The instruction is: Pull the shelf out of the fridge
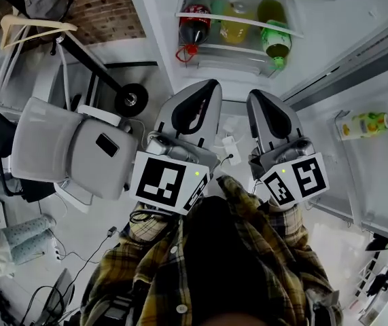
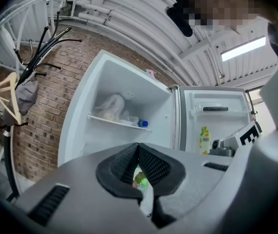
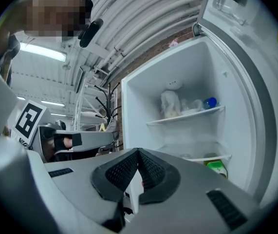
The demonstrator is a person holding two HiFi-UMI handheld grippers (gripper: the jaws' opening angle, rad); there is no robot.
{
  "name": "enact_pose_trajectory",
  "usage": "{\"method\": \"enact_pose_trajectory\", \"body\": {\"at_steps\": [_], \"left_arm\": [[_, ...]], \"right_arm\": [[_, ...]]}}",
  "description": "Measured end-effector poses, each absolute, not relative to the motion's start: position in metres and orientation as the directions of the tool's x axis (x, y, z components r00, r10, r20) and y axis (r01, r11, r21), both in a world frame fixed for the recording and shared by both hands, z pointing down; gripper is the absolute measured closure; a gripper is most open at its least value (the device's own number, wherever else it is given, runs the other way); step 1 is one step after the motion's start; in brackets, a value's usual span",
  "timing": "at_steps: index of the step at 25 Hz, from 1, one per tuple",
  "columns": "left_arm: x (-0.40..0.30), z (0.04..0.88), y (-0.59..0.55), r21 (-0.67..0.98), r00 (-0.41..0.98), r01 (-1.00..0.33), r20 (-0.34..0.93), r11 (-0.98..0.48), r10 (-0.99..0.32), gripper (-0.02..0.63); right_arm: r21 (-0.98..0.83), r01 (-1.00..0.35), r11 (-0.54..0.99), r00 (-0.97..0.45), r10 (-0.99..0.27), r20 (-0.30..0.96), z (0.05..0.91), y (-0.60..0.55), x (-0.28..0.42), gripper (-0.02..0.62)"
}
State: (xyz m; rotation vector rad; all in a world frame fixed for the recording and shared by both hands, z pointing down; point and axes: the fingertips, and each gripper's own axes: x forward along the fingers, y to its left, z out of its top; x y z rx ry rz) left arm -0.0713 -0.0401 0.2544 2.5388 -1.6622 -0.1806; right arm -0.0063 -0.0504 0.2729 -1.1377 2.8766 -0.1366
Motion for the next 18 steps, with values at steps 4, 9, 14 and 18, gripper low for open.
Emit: {"method": "enact_pose_trajectory", "body": {"at_steps": [4, 9, 14, 18], "left_arm": [[-0.063, 0.249, -0.070, 0.139, 0.391, -0.908, -0.054, -0.395, -0.919, 0.603], [-0.060, 0.249, -0.094, 0.136, 0.369, -0.918, -0.059, -0.374, -0.928, 0.603], [-0.059, 0.253, -0.113, 0.140, 0.375, -0.916, -0.040, -0.376, -0.926, 0.603], [-0.061, 0.251, -0.132, 0.139, 0.399, -0.906, -0.038, -0.400, -0.916, 0.603]], "right_arm": [[-0.099, -0.674, 0.732, -0.734, -0.679, -0.023, 0.269, -0.081, 0.004, 0.578], [-0.103, -0.664, 0.741, -0.743, -0.669, -0.024, 0.271, -0.105, 0.010, 0.578], [-0.113, -0.663, 0.740, -0.743, -0.669, -0.019, 0.273, -0.123, 0.009, 0.578], [-0.115, -0.682, 0.723, -0.725, -0.688, -0.025, 0.270, -0.140, 0.007, 0.578]]}}
